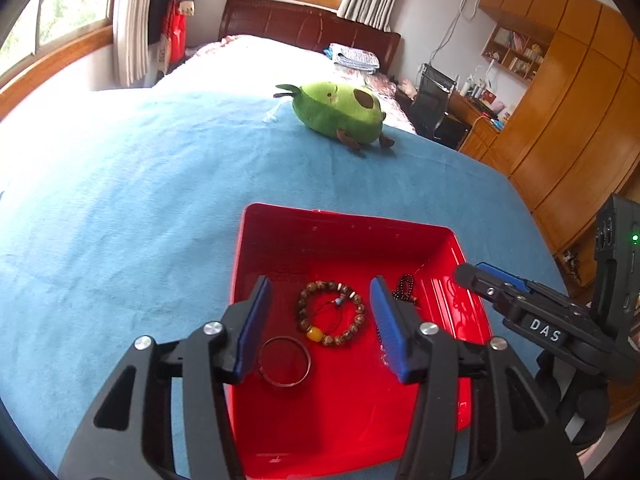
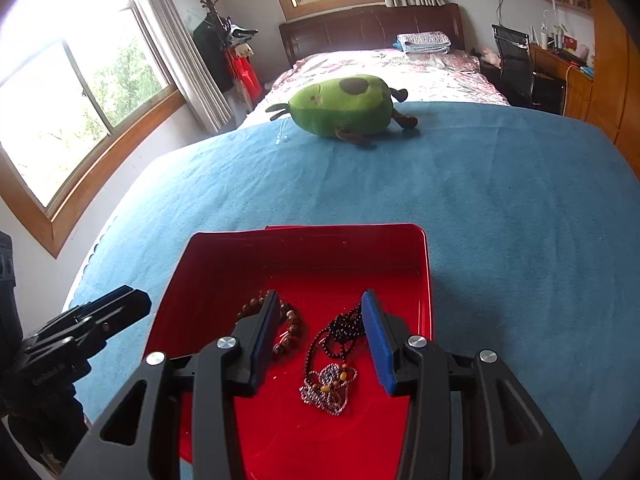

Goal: Organize jewelry
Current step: 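Withdraw both open tools from the tray toward the remaining jewelry, then grasp the multicoloured bead bracelet with the left tool while the right tool grasps the copper ring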

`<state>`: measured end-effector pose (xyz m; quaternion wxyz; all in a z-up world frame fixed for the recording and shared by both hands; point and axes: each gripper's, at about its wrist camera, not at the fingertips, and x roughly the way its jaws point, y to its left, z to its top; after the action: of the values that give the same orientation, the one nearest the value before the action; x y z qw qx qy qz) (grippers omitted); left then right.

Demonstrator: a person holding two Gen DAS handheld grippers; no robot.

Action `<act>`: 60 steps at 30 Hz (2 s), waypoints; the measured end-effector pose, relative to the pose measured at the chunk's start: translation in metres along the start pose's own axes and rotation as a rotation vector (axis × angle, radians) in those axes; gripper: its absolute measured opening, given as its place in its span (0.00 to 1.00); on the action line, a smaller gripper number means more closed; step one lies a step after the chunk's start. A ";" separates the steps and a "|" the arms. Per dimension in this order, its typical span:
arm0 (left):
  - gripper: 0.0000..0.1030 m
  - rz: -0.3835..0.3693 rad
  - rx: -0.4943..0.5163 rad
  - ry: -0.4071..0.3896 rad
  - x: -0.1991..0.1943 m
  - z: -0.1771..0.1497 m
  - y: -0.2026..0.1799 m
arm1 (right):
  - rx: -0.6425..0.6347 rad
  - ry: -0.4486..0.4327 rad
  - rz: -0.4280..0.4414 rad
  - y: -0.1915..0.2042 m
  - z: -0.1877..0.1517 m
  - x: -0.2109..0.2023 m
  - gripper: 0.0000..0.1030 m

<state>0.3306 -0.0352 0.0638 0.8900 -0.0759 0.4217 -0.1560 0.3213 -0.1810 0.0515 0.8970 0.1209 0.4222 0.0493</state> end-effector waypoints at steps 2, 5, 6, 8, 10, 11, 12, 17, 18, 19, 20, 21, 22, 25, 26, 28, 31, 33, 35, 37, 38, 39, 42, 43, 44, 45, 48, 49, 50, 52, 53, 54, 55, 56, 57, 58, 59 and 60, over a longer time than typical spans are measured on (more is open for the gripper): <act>0.52 0.013 0.007 -0.015 -0.013 -0.005 -0.002 | -0.004 -0.012 0.003 0.001 -0.004 -0.010 0.42; 0.52 0.011 0.022 -0.026 -0.032 -0.016 -0.004 | -0.011 -0.028 0.011 0.004 -0.014 -0.025 0.42; 0.52 0.010 0.026 -0.029 -0.036 -0.019 -0.005 | -0.014 -0.030 0.010 0.004 -0.017 -0.028 0.42; 0.52 0.014 0.033 -0.031 -0.045 -0.027 -0.007 | -0.019 -0.030 0.011 0.006 -0.025 -0.035 0.42; 0.52 0.023 0.034 -0.027 -0.051 -0.035 -0.007 | -0.030 -0.020 0.015 0.008 -0.036 -0.040 0.42; 0.52 0.028 0.036 -0.022 -0.054 -0.041 -0.006 | -0.033 -0.014 0.017 0.009 -0.040 -0.043 0.42; 0.52 0.036 0.038 -0.016 -0.056 -0.046 -0.006 | -0.036 -0.008 0.017 0.010 -0.047 -0.045 0.42; 0.52 0.060 0.049 0.017 -0.062 -0.070 -0.003 | -0.063 0.008 0.008 0.015 -0.072 -0.059 0.42; 0.52 0.060 0.051 0.024 -0.062 -0.073 -0.003 | -0.068 0.013 0.008 0.016 -0.078 -0.063 0.42; 0.52 0.059 0.056 0.030 -0.063 -0.078 -0.003 | -0.072 0.017 0.012 0.017 -0.083 -0.066 0.42; 0.52 0.060 0.062 0.031 -0.065 -0.082 -0.004 | -0.076 0.021 0.017 0.019 -0.088 -0.068 0.42; 0.52 0.062 0.071 0.031 -0.067 -0.088 -0.005 | -0.081 0.027 0.027 0.021 -0.094 -0.071 0.41; 0.52 0.061 0.079 0.030 -0.068 -0.095 -0.005 | -0.087 0.032 0.035 0.023 -0.100 -0.074 0.41; 0.52 0.045 0.075 0.044 -0.068 -0.111 -0.001 | -0.097 0.038 0.055 0.026 -0.120 -0.079 0.40; 0.52 0.038 0.067 0.056 -0.067 -0.119 0.002 | -0.095 0.046 0.064 0.026 -0.127 -0.079 0.39; 0.52 0.038 0.063 0.073 -0.065 -0.129 0.006 | -0.086 0.072 0.085 0.025 -0.140 -0.076 0.38; 0.52 0.056 0.060 0.094 -0.062 -0.146 0.013 | -0.065 0.115 0.103 0.023 -0.160 -0.068 0.37; 0.52 0.061 0.058 0.113 -0.060 -0.157 0.019 | -0.053 0.126 0.101 0.021 -0.171 -0.065 0.37; 0.52 0.072 0.060 0.127 -0.059 -0.166 0.024 | -0.036 0.139 0.101 0.017 -0.183 -0.062 0.37; 0.52 0.083 0.061 0.146 -0.058 -0.176 0.029 | -0.022 0.150 0.111 0.014 -0.191 -0.059 0.37; 0.52 0.083 0.061 0.156 -0.057 -0.179 0.030 | -0.010 0.156 0.116 0.012 -0.197 -0.058 0.37; 0.52 0.080 0.063 0.169 -0.056 -0.184 0.033 | -0.003 0.159 0.117 0.011 -0.200 -0.058 0.37; 0.51 0.078 0.073 0.201 -0.054 -0.194 0.035 | 0.015 0.166 0.117 0.008 -0.208 -0.056 0.37; 0.50 0.079 0.075 0.216 -0.052 -0.198 0.036 | 0.018 0.169 0.118 0.007 -0.210 -0.055 0.37; 0.50 0.077 0.075 0.226 -0.051 -0.199 0.036 | 0.019 0.171 0.119 0.007 -0.212 -0.055 0.37; 0.50 0.073 0.074 0.236 -0.050 -0.201 0.038 | 0.019 0.173 0.121 0.007 -0.213 -0.055 0.37; 0.48 0.061 0.073 0.263 -0.046 -0.206 0.038 | 0.020 0.177 0.123 0.007 -0.215 -0.055 0.37; 0.48 0.053 0.075 0.271 -0.046 -0.208 0.038 | 0.020 0.178 0.123 0.007 -0.216 -0.056 0.37; 0.48 0.052 0.079 0.271 -0.047 -0.209 0.037 | 0.020 0.177 0.123 0.007 -0.216 -0.056 0.37; 0.42 0.045 0.089 0.277 -0.048 -0.211 0.035 | 0.023 0.178 0.123 0.007 -0.215 -0.055 0.37; 0.41 0.038 0.091 0.286 -0.047 -0.212 0.035 | 0.024 0.179 0.123 0.008 -0.214 -0.054 0.37; 0.40 0.042 0.095 0.289 -0.046 -0.213 0.034 | 0.026 0.180 0.123 0.008 -0.214 -0.054 0.37; 0.37 0.046 0.101 0.290 -0.046 -0.213 0.032 | 0.027 0.182 0.123 0.009 -0.213 -0.052 0.37; 0.36 0.049 0.109 0.290 -0.045 -0.213 0.031 | 0.028 0.183 0.124 0.009 -0.213 -0.051 0.37; 0.34 0.049 0.113 0.292 -0.045 -0.214 0.030 | 0.029 0.184 0.125 0.009 -0.213 -0.050 0.37; 0.29 0.049 0.116 0.293 -0.045 -0.214 0.029 | 0.029 0.184 0.126 0.010 -0.213 -0.050 0.37; 0.27 0.043 0.119 0.295 -0.045 -0.215 0.028 | 0.029 0.185 0.127 0.010 -0.213 -0.050 0.37; 0.23 0.038 0.120 0.297 -0.044 -0.215 0.028 | 0.028 0.185 0.128 0.010 -0.213 -0.050 0.37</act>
<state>0.1438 0.0051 -0.0472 0.8235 0.0092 0.5400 -0.1737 0.1259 -0.1435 -0.0397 0.8473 0.1554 0.4954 0.1117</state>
